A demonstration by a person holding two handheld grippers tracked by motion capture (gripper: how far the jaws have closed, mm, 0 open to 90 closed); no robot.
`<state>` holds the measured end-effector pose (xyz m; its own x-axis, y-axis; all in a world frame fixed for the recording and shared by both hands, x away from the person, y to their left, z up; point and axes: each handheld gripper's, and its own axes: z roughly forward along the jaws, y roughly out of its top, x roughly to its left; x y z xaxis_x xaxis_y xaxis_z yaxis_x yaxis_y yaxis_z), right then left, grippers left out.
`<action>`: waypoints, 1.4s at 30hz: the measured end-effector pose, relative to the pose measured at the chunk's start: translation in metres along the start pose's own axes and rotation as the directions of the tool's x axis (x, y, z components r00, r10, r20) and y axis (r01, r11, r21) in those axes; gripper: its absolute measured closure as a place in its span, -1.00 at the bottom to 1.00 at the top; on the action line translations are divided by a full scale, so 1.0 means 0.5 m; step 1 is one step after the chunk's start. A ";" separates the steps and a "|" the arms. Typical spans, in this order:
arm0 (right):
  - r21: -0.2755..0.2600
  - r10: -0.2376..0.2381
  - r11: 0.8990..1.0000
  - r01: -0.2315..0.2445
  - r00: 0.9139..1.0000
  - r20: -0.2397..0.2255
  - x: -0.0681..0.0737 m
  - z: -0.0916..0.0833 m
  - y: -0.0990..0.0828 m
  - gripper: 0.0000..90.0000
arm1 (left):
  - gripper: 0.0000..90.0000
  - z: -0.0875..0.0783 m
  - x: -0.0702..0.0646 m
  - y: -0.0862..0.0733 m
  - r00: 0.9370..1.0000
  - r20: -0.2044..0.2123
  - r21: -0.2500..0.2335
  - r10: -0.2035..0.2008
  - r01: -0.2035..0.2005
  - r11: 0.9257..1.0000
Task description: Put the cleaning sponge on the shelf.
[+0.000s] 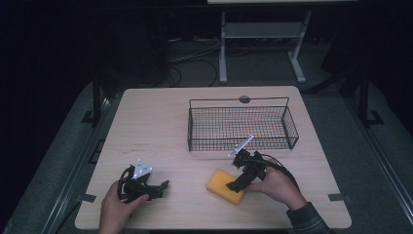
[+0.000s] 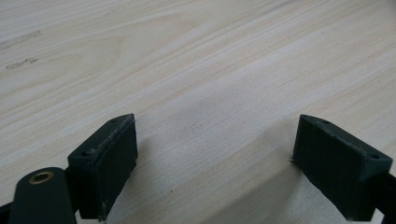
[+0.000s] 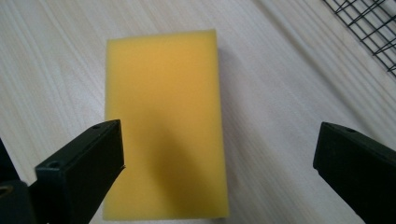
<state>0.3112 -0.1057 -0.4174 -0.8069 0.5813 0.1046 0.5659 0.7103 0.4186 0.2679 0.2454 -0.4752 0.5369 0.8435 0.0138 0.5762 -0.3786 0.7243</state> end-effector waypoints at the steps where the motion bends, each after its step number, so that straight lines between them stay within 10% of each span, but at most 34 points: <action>1: -0.002 0.000 1.000 0.000 1.000 -0.006 0.004 0.001 -0.001 -0.97 | -0.71 0.000 0.000 0.000 1.000 0.000 0.000 0.000 0.000 1.000; 42: 0.078 -0.128 0.989 0.127 0.992 0.009 0.059 0.078 0.008 -0.78 | -0.71 0.000 0.000 0.000 1.000 0.001 0.000 -0.001 0.001 1.000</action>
<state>0.2962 -0.0704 -0.4481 -0.8710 0.4895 0.0418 0.4707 0.8070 0.3566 0.2679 0.2453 -0.4752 0.5368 0.8436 0.0127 0.5768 -0.3779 0.7242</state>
